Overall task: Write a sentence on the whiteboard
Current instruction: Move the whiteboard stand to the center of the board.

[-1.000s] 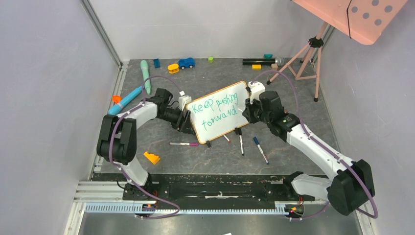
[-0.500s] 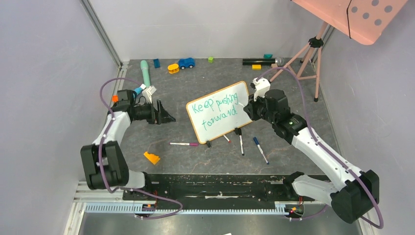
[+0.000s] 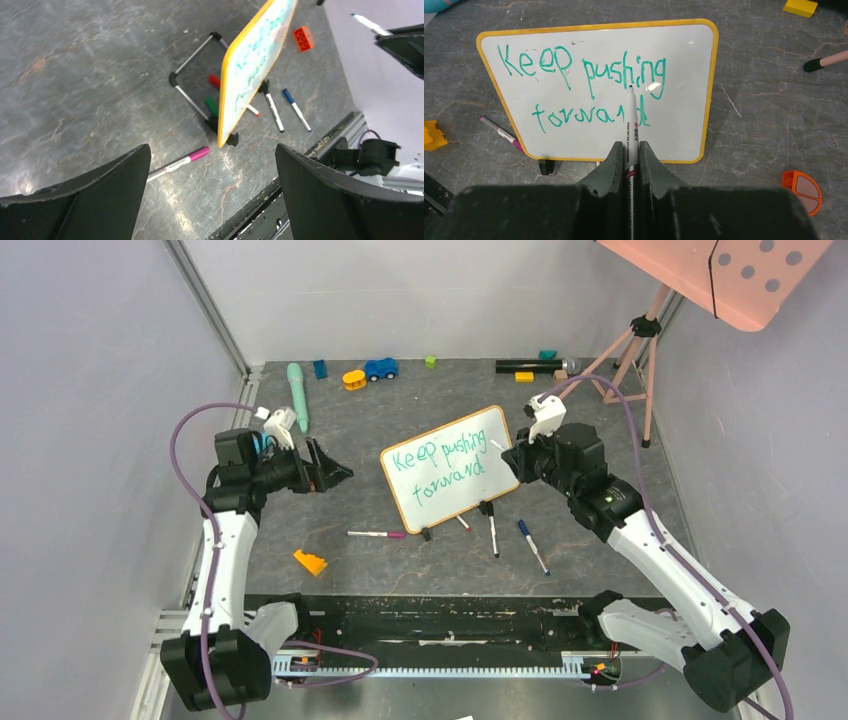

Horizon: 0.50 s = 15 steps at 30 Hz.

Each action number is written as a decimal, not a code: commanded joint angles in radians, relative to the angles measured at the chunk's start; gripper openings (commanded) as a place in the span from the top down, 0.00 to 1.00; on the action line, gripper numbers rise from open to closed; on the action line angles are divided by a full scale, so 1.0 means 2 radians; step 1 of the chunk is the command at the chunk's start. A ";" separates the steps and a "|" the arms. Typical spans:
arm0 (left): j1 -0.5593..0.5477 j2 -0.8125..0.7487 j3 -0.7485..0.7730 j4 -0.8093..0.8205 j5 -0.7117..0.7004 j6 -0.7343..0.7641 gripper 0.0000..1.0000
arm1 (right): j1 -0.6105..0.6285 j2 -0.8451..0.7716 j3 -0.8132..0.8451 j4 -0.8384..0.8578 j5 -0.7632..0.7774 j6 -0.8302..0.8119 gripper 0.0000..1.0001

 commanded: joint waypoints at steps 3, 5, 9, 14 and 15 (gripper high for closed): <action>0.012 -0.060 0.015 -0.052 -0.076 -0.032 0.00 | -0.001 -0.036 0.030 0.006 0.009 0.012 1.00; 0.017 -0.069 -0.010 -0.032 -0.088 -0.060 0.00 | -0.001 -0.044 0.031 0.001 0.009 0.018 1.00; 0.025 -0.079 -0.061 -0.006 -0.104 -0.136 0.00 | -0.001 -0.058 0.030 -0.007 0.006 0.021 1.00; 0.039 -0.086 -0.055 -0.004 -0.131 -0.230 0.00 | -0.001 -0.070 0.031 -0.013 0.012 0.025 1.00; 0.038 -0.088 -0.027 -0.035 -0.173 -0.218 0.00 | -0.001 -0.071 0.033 -0.015 0.012 0.027 1.00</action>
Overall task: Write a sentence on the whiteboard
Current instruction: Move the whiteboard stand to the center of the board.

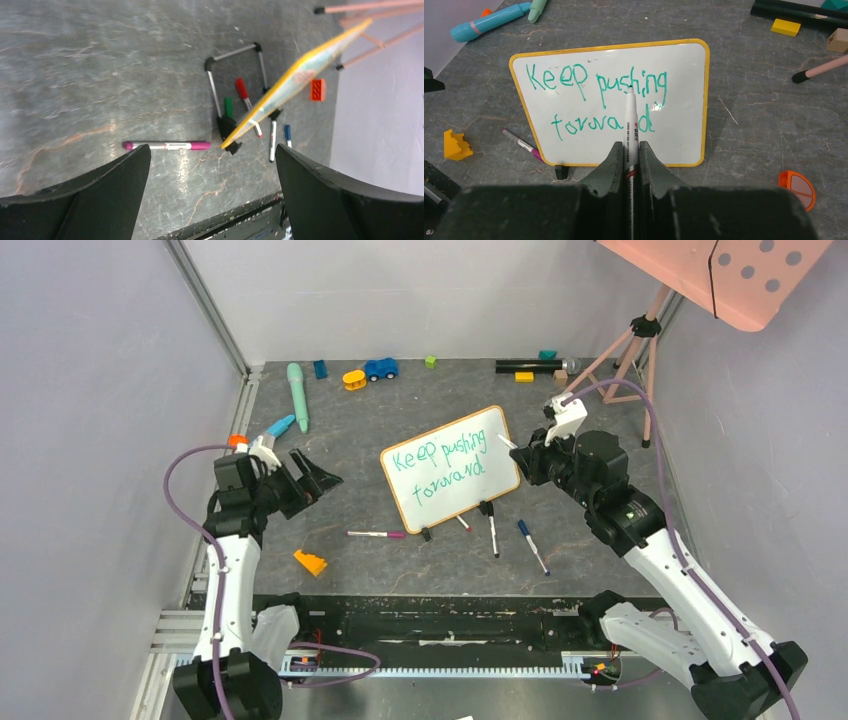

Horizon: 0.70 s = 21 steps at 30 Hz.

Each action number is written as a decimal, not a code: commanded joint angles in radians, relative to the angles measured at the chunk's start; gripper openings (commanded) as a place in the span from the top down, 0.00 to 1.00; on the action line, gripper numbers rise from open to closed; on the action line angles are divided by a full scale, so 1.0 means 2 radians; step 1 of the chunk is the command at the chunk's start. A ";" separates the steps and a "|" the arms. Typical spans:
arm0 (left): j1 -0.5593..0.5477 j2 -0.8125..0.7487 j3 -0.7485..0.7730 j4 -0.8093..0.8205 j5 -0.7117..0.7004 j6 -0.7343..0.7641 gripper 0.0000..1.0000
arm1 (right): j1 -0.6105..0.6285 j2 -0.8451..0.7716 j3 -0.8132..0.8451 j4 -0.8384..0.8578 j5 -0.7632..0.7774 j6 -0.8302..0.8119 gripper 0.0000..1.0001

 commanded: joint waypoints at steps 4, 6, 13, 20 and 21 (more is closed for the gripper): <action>0.000 -0.006 0.106 -0.080 -0.191 -0.047 0.00 | -0.001 -0.013 0.027 -0.002 0.008 0.018 1.00; 0.001 0.003 0.080 -0.082 -0.193 -0.102 0.00 | -0.001 -0.014 0.027 -0.002 0.005 0.021 1.00; -0.049 -0.036 0.034 -0.017 -0.205 -0.161 0.00 | -0.001 -0.023 0.033 -0.020 0.032 0.014 1.00; -0.207 -0.083 0.021 -0.040 -0.268 -0.130 0.00 | -0.001 -0.033 -0.008 -0.027 0.056 0.044 1.00; -0.232 -0.091 0.018 -0.051 -0.295 -0.126 0.00 | -0.002 -0.036 -0.013 -0.027 0.055 0.048 1.00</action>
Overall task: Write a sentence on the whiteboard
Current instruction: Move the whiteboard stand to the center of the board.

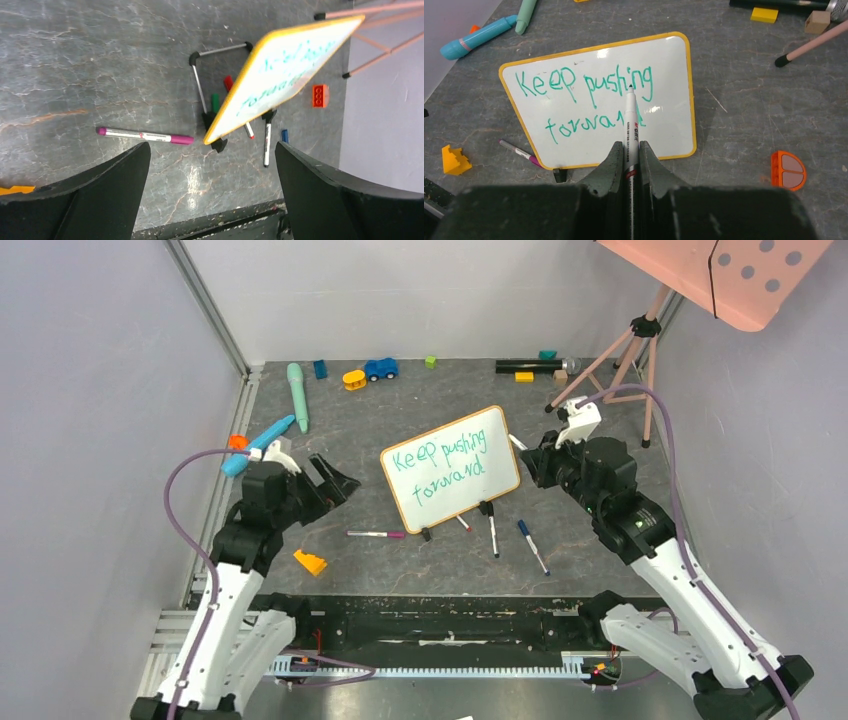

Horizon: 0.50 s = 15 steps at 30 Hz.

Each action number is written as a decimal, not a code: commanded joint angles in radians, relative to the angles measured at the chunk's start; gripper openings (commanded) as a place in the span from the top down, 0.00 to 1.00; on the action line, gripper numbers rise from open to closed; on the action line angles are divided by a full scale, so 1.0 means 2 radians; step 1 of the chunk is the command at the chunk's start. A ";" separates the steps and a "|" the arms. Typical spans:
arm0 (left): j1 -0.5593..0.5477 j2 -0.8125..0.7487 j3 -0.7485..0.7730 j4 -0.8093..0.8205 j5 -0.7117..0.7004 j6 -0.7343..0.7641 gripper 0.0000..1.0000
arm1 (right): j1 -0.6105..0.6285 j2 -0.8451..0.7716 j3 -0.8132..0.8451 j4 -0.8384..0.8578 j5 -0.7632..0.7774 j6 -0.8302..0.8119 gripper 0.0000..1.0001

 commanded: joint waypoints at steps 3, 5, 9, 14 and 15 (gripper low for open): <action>-0.125 -0.043 0.003 -0.041 -0.134 0.004 0.03 | -0.001 -0.023 -0.031 -0.002 0.022 0.027 1.00; -0.166 -0.049 0.001 -0.046 -0.161 -0.013 0.06 | -0.002 -0.031 -0.037 -0.006 0.026 0.032 1.00; -0.293 -0.015 -0.018 -0.047 -0.251 -0.073 0.09 | -0.001 -0.040 -0.051 -0.005 0.024 0.041 1.00; -0.479 0.104 -0.004 -0.020 -0.414 -0.157 0.05 | -0.001 -0.042 -0.059 -0.003 0.019 0.045 1.00; -0.486 0.132 0.001 -0.025 -0.419 -0.189 0.03 | -0.001 -0.042 -0.059 -0.004 0.019 0.045 1.00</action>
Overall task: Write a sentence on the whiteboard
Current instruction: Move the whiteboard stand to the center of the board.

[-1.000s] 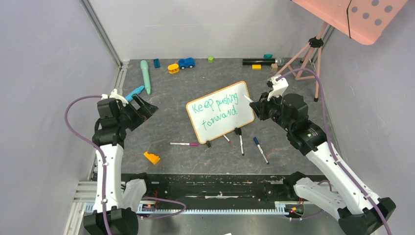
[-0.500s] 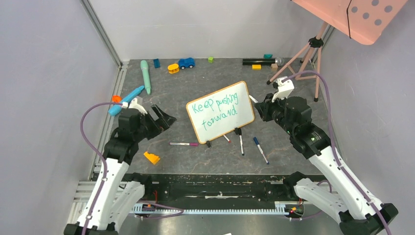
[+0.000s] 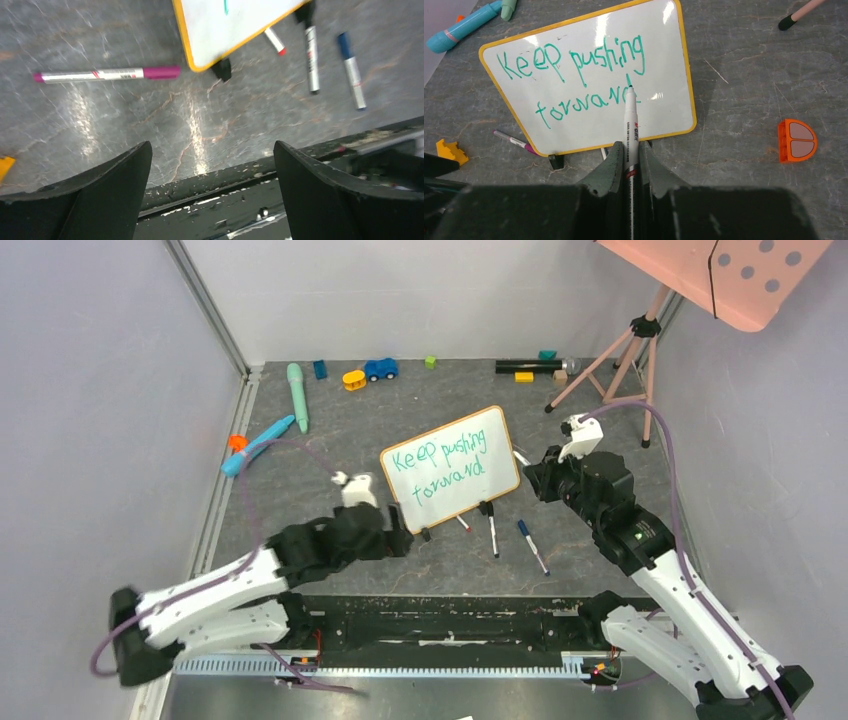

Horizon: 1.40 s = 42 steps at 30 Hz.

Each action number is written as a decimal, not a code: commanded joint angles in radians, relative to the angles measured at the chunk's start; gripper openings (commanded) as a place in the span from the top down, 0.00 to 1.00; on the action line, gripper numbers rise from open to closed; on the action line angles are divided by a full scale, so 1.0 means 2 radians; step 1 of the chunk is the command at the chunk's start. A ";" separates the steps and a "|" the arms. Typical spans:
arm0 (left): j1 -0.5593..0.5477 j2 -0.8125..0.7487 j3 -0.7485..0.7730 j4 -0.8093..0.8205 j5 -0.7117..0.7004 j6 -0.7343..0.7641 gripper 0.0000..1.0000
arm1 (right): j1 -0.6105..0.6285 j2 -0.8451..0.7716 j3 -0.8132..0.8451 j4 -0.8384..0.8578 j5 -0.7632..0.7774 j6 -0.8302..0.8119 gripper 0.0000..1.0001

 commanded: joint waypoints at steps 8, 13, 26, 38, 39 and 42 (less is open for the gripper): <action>-0.070 0.226 -0.038 0.153 -0.106 -0.209 0.09 | -0.001 0.002 -0.006 0.005 -0.005 0.003 1.00; -0.075 0.306 -0.012 0.206 -0.107 -0.203 0.09 | -0.001 0.012 0.005 0.001 -0.008 -0.005 1.00; -0.069 0.405 0.060 0.165 -0.142 -0.232 0.42 | -0.002 0.018 0.020 -0.008 0.009 -0.013 1.00; -0.017 0.449 0.110 0.134 -0.173 -0.241 0.76 | -0.002 0.019 0.024 -0.014 0.008 -0.017 1.00; -0.011 0.455 0.118 0.130 -0.173 -0.241 0.84 | -0.002 0.019 0.023 -0.014 0.008 -0.017 1.00; 0.005 0.480 0.152 0.099 -0.177 -0.258 0.97 | -0.002 0.018 0.023 -0.016 0.007 -0.019 1.00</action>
